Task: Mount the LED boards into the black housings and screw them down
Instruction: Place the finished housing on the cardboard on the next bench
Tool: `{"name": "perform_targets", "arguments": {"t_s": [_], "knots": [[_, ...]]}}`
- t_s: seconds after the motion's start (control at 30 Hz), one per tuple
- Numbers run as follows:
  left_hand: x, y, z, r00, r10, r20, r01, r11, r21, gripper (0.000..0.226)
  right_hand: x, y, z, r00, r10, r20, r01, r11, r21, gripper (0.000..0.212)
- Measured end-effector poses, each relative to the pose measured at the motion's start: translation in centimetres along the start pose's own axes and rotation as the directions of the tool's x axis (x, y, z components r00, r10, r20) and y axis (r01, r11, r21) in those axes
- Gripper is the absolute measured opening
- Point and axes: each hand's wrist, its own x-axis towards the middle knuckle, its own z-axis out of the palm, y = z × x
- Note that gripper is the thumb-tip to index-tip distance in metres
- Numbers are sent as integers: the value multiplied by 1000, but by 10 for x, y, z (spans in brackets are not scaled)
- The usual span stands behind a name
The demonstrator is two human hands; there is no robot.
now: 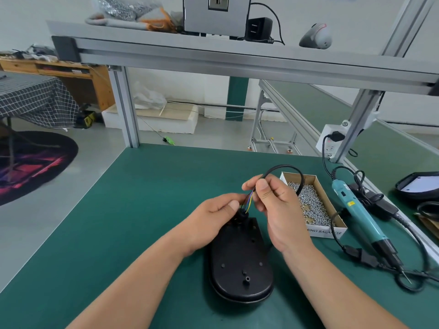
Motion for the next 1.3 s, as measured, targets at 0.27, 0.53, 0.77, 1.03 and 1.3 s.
{"name": "perform_targets", "arguments": {"t_s": [0.27, 0.53, 0.77, 1.03, 1.3], "knots": [[5, -5, 4, 998, 18, -68, -11, 995, 97, 13, 0, -5, 3, 995, -25, 91, 29, 999, -34, 21], [7, -13, 2, 994, 64, -89, -35, 954, 297, 15, -1, -3, 0, 994, -48, 100, 54, 997, -53, 23], [4, -11, 4, 995, 38, -91, -5, 944, 331, 20, -5, 4, 6, 999, -14, -46, 18, 996, 86, 29], [5, -8, -1, 996, -49, -74, 70, 947, 315, 29, -4, 5, -4, 1000, 3, -24, -2, 997, 74, 23], [3, -6, -9, 997, -54, 63, 31, 945, 325, 35, 0, -6, -20, 997, 78, 23, -73, 983, -169, 27]]}}
